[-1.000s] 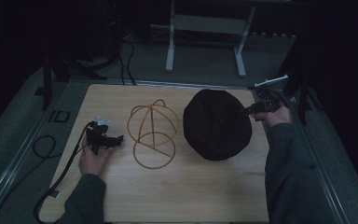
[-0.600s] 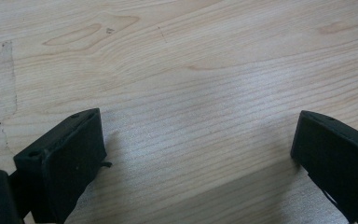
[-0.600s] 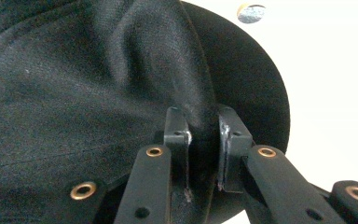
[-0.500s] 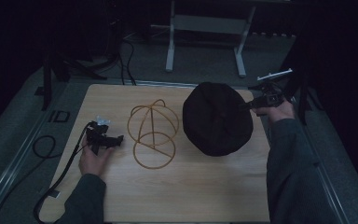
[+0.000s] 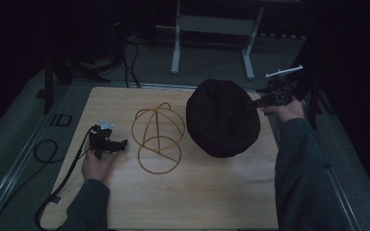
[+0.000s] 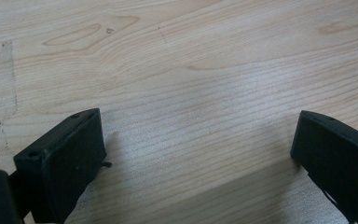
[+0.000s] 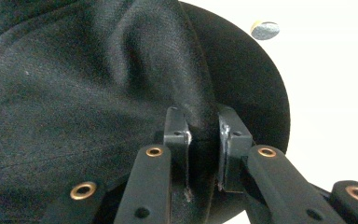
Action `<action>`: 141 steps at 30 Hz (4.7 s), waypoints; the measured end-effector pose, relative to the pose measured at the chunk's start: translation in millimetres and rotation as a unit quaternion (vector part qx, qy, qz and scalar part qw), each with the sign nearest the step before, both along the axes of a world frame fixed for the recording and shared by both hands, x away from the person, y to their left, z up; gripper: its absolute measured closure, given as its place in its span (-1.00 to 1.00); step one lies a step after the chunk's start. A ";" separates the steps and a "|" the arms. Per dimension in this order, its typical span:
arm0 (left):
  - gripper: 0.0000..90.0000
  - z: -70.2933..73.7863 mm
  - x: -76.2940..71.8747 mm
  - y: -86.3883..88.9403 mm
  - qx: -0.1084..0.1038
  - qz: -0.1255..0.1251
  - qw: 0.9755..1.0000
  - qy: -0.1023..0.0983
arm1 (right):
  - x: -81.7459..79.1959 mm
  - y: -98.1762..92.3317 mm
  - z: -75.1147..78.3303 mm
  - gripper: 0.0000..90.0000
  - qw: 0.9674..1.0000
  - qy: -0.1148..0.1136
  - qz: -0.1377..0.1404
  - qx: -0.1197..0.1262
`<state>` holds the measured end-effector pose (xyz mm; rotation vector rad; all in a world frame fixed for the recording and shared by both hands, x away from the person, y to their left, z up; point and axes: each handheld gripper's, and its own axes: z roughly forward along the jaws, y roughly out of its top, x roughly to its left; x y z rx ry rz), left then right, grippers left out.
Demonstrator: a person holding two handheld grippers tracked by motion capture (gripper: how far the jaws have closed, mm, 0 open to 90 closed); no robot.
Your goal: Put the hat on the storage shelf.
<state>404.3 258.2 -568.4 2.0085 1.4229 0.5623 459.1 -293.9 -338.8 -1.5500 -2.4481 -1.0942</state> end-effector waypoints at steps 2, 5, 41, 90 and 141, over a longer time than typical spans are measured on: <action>-0.95 0.0 0.0 0.0 0.000 0.000 1.000 0.000 | 0.1 2.0 2.4 0.72 1.000 -0.002 0.003 0.003; -0.95 0.0 0.1 -0.1 0.000 0.000 1.000 0.000 | 0.1 4.5 5.5 0.72 1.000 -0.003 0.007 0.009; -0.95 0.1 0.8 -0.6 0.001 0.000 1.000 0.001 | 3.6 40.8 32.3 0.71 0.998 -0.017 0.048 0.031; -0.95 -0.4 1.9 -1.5 -0.001 0.003 1.000 -0.002 | 11.3 130.0 71.0 0.71 0.994 -0.032 0.105 0.011; -0.92 -0.3 1.5 -1.7 -0.003 0.002 1.000 -0.004 | 14.5 196.3 47.6 0.65 0.989 -0.018 0.128 -0.065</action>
